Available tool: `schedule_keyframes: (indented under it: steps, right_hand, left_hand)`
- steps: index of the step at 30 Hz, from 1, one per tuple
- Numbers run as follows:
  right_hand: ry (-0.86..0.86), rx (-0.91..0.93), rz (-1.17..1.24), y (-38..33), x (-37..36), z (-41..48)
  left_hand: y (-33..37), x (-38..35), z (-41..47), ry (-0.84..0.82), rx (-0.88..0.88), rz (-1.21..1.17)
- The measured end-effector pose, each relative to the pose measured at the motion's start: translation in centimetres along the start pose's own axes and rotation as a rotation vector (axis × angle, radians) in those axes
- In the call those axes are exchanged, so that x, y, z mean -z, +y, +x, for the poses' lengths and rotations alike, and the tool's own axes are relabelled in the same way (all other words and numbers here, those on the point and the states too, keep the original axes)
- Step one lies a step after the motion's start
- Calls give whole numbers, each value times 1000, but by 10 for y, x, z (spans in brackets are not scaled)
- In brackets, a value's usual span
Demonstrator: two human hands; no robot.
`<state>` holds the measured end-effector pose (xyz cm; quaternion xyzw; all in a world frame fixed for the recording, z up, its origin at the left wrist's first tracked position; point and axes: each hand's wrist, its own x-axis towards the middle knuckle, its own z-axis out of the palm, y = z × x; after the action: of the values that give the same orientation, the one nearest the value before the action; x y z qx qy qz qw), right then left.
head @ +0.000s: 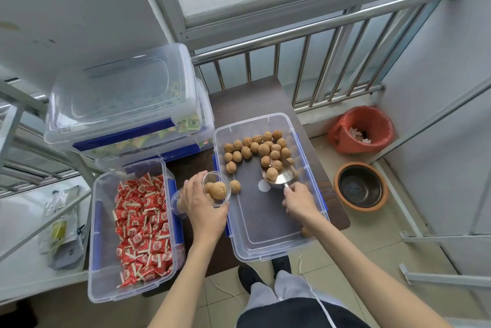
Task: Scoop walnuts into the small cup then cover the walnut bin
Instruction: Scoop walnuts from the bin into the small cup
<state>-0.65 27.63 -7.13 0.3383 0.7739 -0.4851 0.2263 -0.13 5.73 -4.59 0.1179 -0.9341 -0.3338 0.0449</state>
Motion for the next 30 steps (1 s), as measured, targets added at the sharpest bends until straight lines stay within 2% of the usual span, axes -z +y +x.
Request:
schedule_keyframes:
  steps: [6,13,20,30]
  right_hand:
    - [-10,-39,234,-10,-15,13]
    - [-4,-46,384,10,-22,-5]
    - [-70,78,432,21,-12,-29]
    - [-129,141,485,14,3,-36]
  left_hand:
    - [-1,11,4,-12,-6,-35]
    - [3,22,-19,-2,162,-275]
    - [6,26,-23,-17,178,-292]
    - [13,32,-23,-7,95,-279]
